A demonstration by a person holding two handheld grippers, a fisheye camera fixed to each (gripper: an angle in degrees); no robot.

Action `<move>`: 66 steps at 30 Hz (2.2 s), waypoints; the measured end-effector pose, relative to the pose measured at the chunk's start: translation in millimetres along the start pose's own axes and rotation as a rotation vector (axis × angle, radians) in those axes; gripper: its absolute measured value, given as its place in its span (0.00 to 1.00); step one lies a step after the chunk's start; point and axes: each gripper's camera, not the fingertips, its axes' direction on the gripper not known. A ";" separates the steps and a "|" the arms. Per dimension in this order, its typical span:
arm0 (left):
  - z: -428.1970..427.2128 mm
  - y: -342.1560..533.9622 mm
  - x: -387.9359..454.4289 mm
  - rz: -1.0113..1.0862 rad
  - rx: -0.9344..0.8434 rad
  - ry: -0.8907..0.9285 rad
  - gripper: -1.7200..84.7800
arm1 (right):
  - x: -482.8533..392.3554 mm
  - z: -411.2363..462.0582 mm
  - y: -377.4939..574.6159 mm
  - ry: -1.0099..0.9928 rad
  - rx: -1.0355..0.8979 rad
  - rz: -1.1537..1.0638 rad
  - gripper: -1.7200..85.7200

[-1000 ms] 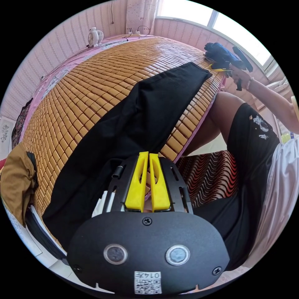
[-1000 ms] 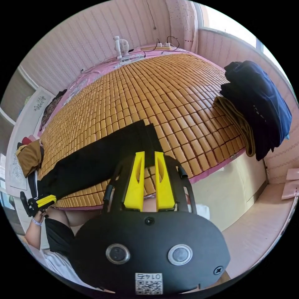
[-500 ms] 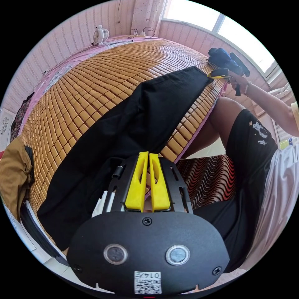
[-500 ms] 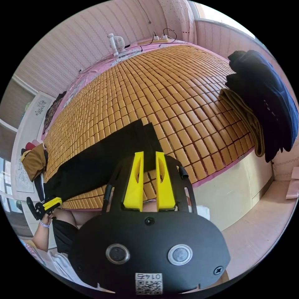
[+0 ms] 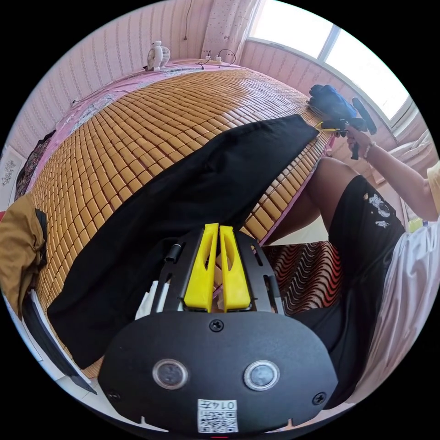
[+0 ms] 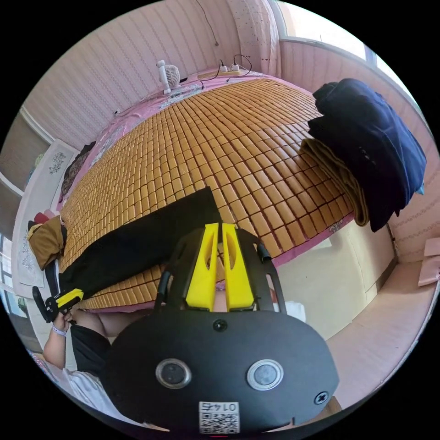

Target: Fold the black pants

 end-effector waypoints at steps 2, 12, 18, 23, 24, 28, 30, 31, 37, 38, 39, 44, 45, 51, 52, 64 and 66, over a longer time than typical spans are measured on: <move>-1.8 4.9 -4.0 -0.007 0.012 0.006 0.01 | 0.3 15.8 0.2 -0.027 -0.056 0.021 0.08; -26.2 33.2 -22.6 -0.053 -0.002 0.012 0.01 | -55.5 64.3 10.5 0.028 -0.021 -0.106 0.11; -47.2 50.9 -19.4 -0.023 0.042 0.062 0.01 | -64.9 80.3 -2.2 -0.014 -0.080 -0.147 0.07; -72.3 61.1 -14.4 -0.039 0.167 0.278 0.02 | -63.2 70.3 -18.9 0.187 -0.004 -0.118 0.08; -81.3 67.8 -15.0 -0.032 0.194 0.292 0.02 | -58.6 72.0 -23.3 0.270 -0.020 -0.057 0.08; -125.4 110.2 -36.8 0.024 0.295 0.317 0.07 | -77.8 68.0 -22.4 0.358 0.010 -0.032 0.08; -145.6 135.3 -56.9 0.012 0.307 0.298 0.09 | -126.4 69.9 -15.8 0.286 0.082 -0.167 0.08; -159.6 154.1 -72.3 -0.015 0.312 0.266 0.10 | -142.8 73.6 -14.6 0.258 0.088 -0.212 0.08; -227.0 262.4 -145.7 -0.242 0.424 -0.002 0.15 | -383.4 147.6 9.0 -0.306 -0.030 -0.821 0.10; -232.1 272.1 -150.9 -0.260 0.426 -0.028 0.16 | -438.4 164.2 19.2 -0.436 -0.091 -0.931 0.11; -240.9 290.4 -160.3 -0.291 0.431 -0.075 0.16 | -491.7 181.4 30.3 -0.530 -0.156 -1.023 0.12; -259.9 345.8 -195.3 -0.402 0.428 -0.175 0.21 | -676.4 246.6 81.1 -0.630 -0.350 -1.304 0.14; -262.1 355.7 -203.3 -0.415 0.428 -0.177 0.22 | -712.9 262.6 93.9 -0.619 -0.390 -1.346 0.15; -263.4 383.3 -243.9 -0.429 0.387 -0.144 0.26 | -816.9 329.2 136.3 -0.502 -0.479 -1.395 0.14; -263.4 385.8 -251.1 -0.415 0.381 -0.139 0.27 | -822.0 334.3 138.0 -0.488 -0.493 -1.400 0.12; -295.4 385.5 -272.0 -0.087 0.488 0.005 0.09 | -871.3 293.1 155.4 -1.148 -1.058 -1.791 0.03; -296.5 387.4 -274.3 -0.117 0.415 0.129 0.02 | -882.3 295.2 170.3 -1.154 -1.132 -1.833 0.02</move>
